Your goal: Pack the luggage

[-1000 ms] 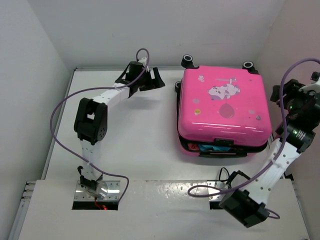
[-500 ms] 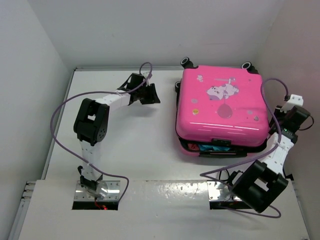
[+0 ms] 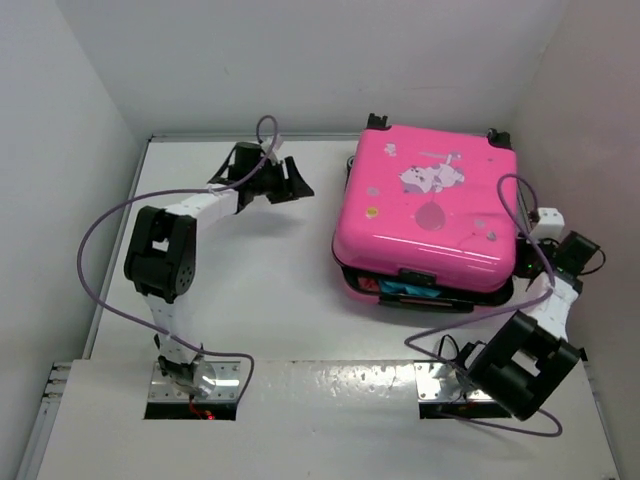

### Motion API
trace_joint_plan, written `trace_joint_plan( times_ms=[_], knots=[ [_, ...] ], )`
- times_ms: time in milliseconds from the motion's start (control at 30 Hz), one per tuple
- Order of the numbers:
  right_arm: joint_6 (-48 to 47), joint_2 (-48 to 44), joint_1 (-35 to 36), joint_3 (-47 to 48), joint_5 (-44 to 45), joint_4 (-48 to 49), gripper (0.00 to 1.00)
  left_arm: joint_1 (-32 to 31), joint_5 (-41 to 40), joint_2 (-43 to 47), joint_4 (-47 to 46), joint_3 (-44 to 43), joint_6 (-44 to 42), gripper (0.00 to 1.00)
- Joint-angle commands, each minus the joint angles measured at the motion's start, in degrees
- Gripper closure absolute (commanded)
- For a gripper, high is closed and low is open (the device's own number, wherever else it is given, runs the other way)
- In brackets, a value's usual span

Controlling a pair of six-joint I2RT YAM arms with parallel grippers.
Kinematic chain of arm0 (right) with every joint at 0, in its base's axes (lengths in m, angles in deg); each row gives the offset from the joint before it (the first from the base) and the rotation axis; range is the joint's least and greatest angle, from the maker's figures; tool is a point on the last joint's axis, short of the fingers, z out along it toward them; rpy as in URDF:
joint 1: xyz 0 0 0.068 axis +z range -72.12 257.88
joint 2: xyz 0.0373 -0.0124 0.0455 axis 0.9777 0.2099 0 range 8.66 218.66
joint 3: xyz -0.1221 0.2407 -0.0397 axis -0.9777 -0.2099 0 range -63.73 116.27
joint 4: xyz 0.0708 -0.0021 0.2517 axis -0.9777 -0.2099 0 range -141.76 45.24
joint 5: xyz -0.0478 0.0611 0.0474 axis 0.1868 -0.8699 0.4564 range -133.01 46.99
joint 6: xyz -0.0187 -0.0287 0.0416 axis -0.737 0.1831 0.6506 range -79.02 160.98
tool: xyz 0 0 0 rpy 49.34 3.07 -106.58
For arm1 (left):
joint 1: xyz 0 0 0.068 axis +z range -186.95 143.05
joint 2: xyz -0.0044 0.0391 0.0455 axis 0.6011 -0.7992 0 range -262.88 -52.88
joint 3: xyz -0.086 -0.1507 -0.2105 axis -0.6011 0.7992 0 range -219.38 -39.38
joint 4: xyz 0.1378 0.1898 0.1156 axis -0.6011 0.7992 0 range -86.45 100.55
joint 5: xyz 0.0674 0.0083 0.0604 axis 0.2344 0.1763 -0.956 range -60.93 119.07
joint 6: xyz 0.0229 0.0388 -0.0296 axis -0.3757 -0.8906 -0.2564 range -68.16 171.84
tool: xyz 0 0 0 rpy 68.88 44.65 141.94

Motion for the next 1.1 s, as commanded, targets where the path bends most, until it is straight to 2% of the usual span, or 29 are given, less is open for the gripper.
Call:
trace_joint_plan(
  times_ms=[0, 33, 67, 100, 133, 167, 200, 267, 300, 333, 433, 533, 700, 733, 800, 867, 900, 933, 1000, 1033, 1067],
  knots=[
    [2.62, -2.29, 14.54, -5.01, -22.39, -12.34, 0.75, 3.09, 4.08, 4.46, -5.68, 1.98, 4.49, 0.32],
    [4.55, -2.91, 16.85, -5.28, -22.91, -10.24, 0.75, 3.96, 4.08, 4.47, -5.68, 1.98, 4.5, 0.26],
    [11.62, -3.78, 21.66, -5.8, -22.66, -4.13, 0.74, 4.49, 3.56, 5.43, -4.37, 1.98, 4.5, 0.23],
    [14.47, -5.01, 27.54, -6.85, -22.05, -1.55, 0.72, 5.8, 1.03, 6.74, -3.14, 1.29, 3.19, 0.19],
    [23.64, -5.46, 30.64, -7.3, -20.04, 4.57, 0.72, 6.77, -0.56, 7.54, -1.91, 0.5, 2.66, 0.19],
    [26.17, -5.37, 33.63, -7.47, -18.89, 11.16, 0.7, 7.83, -2.84, 8.41, -0.59, -0.03, 2.13, 0.17],
    [28.28, -4.59, 42.62, -6.95, -15.05, 14.35, 0.67, 10.19, -7.91, 9.99, 2.46, -1.43, 1.6, 0.14],
    [34.06, -1.95, 48.66, -4.33, -12.04, 21.29, 0.64, 12.66, -13.39, 10.79, 6.52, -3.98, 0.72, 0.13],
    [34.88, 1.01, 54.87, -3.18, -10.02, 24.29, 0.63, 13.89, -16.28, 10.8, 10.89, -5.3, 0.2, 0.13],
    [35.85, 1.83, 56.41, 0.66, -9.83, 25.97, 0.63, 15.12, -18.92, 11.58, 12.5, -6.53, 0.19, 0.13],
    [37.7, 2.98, 59.93, 4.2, -8.86, 27.22, 0.61, 18.99, -29.91, 14.04, 18.91, -9.7, 0.72, 0.13],
    [35.34, 1.05, 59.85, 4.22, -6.85, 25.73, 0.6, 21.63, -35.2, 18.07, 22.87, -8.75, 0.72, 0.13],
    [30.77, -4.75, 56.26, 1.23, -0.08, 21.35, 0.62, 24.1, -32.14, 26.25, 26.83, 2.67, -1.03, 0.18],
    [26.85, -5.63, 55.47, 0.88, 5.15, 20.37, 0.62, 24.71, -31.52, 27.48, 27.71, 4.34, -1.04, 0.18],
    [25.06, -8.53, 53.97, -1.32, 12.1, 18.43, 0.64, 24.71, -30.91, 30.12, 28.77, 8.37, -1.04, 0.21],
    [24.17, -10.73, 50.12, -3.34, 17.93, 18.69, 0.55, 24.71, -29.15, 30.66, 29.64, 10.24, -1.65, 0.21],
    [24.69, -11.26, 48.88, -3.52, 18.56, 18.78, 0.4, 24.19, -29.15, 31.44, 29.65, 11.03, -1.65, 0.21],
    [26.79, -11.26, 44.34, -3.35, 17.09, 18.78, 0.35, 24.18, -29.15, 32.06, 29.65, 11.04, -1.65, 0.2],
    [30.65, -10.21, 40.36, -1.86, 11.82, 18.52, 0.28, 24.18, -29.67, 32.07, 29.65, 11.74, -2.36, 0.18],
    [34.15, -9.6, 35.99, -0.46, 8.23, 18.43, 0.26, 24.18, -29.67, 32.07, 29.65, 12.26, -2.36, 0.18],
    [36.28, -7.33, 34.82, 1.47, 7.24, 18.43, 0.25, 24.18, -30.19, 32.07, 29.65, 12.27, -3.23, 0.17]
  ],
)
